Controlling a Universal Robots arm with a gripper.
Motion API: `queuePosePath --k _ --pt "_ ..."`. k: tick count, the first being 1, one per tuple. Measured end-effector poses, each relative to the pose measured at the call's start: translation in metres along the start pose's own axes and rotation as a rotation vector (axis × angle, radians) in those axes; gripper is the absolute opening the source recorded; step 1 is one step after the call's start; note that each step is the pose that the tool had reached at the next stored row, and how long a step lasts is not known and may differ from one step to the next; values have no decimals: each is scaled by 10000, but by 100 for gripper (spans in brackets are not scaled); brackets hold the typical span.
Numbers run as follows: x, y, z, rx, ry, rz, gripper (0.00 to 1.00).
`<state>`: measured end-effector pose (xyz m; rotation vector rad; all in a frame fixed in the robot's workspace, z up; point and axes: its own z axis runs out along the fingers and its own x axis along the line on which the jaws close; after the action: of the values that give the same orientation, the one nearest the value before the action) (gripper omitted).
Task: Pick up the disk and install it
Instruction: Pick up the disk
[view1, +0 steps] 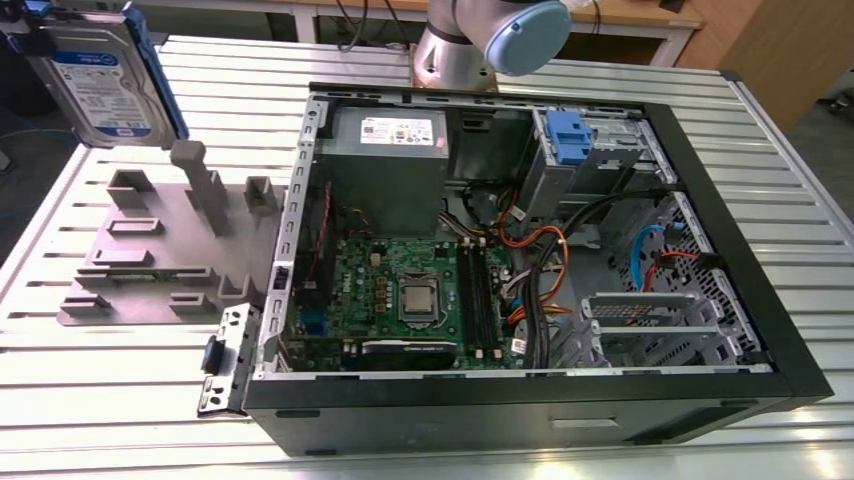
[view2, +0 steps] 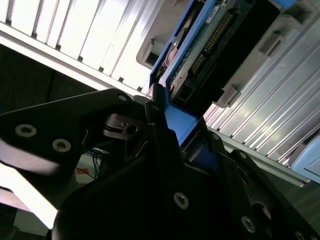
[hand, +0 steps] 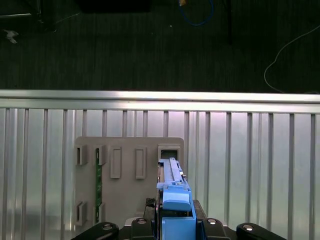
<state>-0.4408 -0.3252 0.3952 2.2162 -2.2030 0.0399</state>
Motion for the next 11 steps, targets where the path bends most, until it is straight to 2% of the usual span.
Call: queuePosePath --k 11 --pt "1 0 -44 -2 21 0 36"
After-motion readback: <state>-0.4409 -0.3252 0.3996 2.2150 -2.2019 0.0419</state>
